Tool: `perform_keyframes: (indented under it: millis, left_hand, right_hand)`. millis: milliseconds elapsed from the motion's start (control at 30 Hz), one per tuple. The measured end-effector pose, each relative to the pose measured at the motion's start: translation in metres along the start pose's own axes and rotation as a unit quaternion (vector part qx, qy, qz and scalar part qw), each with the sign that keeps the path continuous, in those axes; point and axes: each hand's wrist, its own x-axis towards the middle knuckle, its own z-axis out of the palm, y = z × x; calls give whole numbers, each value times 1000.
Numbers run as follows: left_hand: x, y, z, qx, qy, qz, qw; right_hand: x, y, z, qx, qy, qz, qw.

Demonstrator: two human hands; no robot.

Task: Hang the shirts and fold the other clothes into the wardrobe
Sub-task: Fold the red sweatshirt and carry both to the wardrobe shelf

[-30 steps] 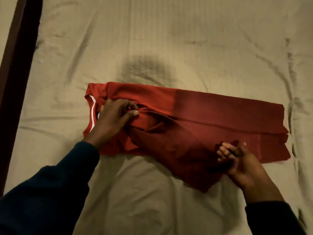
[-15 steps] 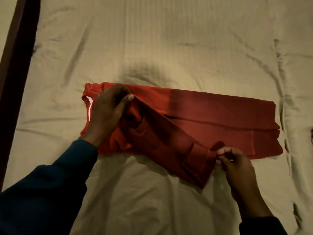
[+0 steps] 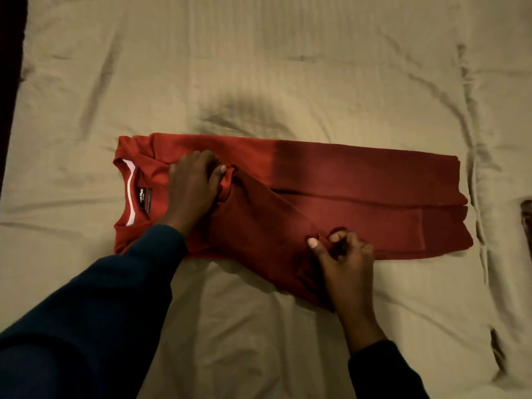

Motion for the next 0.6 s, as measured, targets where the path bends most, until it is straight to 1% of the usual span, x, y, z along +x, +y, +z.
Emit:
perform_keyframes:
  millis: [100, 133, 167, 233, 367, 433, 500, 533, 600]
  left_hand:
    - [0, -2, 1, -4, -5, 2, 1000]
    - [0, -2, -1, -9, -9, 5, 1000]
    - [1, -2, -4, -16, -14, 10, 1000]
    - [4, -6, -12, -49, -22, 21, 998]
    - [10, -15, -37, -192, -32, 15, 981]
    - [16, -22, -49, -212, -41, 18, 976]
    - [23, -30, -56, -218, -61, 14, 974]
    - [28, -33, -57, -223, -72, 9, 972]
    - [35, -34, -55, -226, -100, -2, 969]
  right_hand:
    - [-13, -5, 12, -149, 18, 7, 989]
    - [-17, -6, 15, -171, 29, -5, 985]
    - [-18, -6, 15, -163, 40, -23, 985]
    - [-14, -6, 5, -88, 47, -38, 994]
    - [7, -12, -52, 64, 93, -2, 994]
    - [29, -14, -83, 118, 124, -15, 985]
    - [61, -12, -105, 141, 151, -8, 978]
    - [80, -10, -112, 157, 159, 10, 975]
    - [115, -9, -118, 192, 137, 62, 970]
